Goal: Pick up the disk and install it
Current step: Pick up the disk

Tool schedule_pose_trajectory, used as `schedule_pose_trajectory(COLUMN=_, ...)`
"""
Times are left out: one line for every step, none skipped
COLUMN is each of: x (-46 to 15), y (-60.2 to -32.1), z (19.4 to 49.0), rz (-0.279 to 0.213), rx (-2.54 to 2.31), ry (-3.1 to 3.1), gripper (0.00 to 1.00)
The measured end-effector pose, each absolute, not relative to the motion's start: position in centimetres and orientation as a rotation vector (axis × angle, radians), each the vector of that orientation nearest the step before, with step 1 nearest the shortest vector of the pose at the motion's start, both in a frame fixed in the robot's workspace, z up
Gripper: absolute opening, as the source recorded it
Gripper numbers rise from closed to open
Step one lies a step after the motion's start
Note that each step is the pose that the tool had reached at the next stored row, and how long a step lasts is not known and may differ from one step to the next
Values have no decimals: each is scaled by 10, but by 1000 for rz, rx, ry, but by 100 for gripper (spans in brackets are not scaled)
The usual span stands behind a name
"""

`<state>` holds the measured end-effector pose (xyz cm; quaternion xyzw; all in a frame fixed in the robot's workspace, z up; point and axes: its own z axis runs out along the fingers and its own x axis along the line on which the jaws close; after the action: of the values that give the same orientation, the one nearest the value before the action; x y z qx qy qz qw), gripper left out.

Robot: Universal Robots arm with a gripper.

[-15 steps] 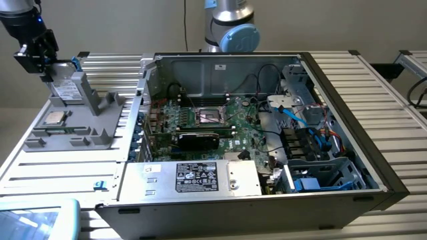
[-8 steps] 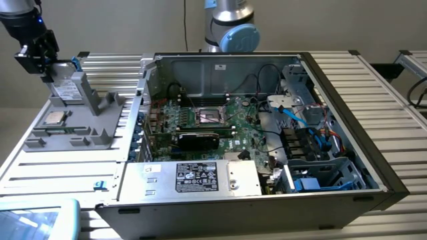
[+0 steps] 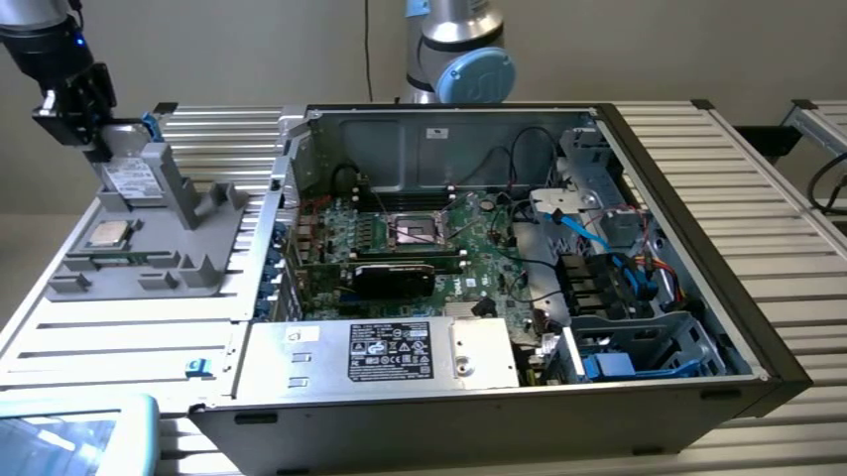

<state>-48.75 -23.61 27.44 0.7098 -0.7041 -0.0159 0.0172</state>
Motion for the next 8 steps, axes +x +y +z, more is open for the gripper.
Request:
schedule_pose_trajectory(x=-488, y=-236, z=274, rz=-49, rx=2206, ry=-2188, gripper=50)
schedule_pose_trajectory(x=-488, y=-236, z=274, rz=-48, rx=2205, ry=-2187, gripper=44)
schedule_pose_trajectory(x=-488, y=-236, z=274, rz=-48, rx=2205, ry=-2187, gripper=38)
schedule_pose_trajectory(x=-488, y=-236, z=274, rz=-47, rx=2205, ry=-2187, gripper=38)
schedule_pose_trajectory(x=-488, y=-236, z=274, rz=-47, rx=2205, ry=-2187, gripper=38)
schedule_pose_trajectory(x=-488, y=-236, z=274, rz=-47, rx=2205, ry=-2187, gripper=38)
schedule_pose_trajectory(x=-488, y=-236, z=274, rz=-46, rx=2205, ry=-2188, gripper=38)
schedule_pose_trajectory(x=-488, y=-237, z=274, rz=-45, rx=2205, ry=-2188, gripper=38)
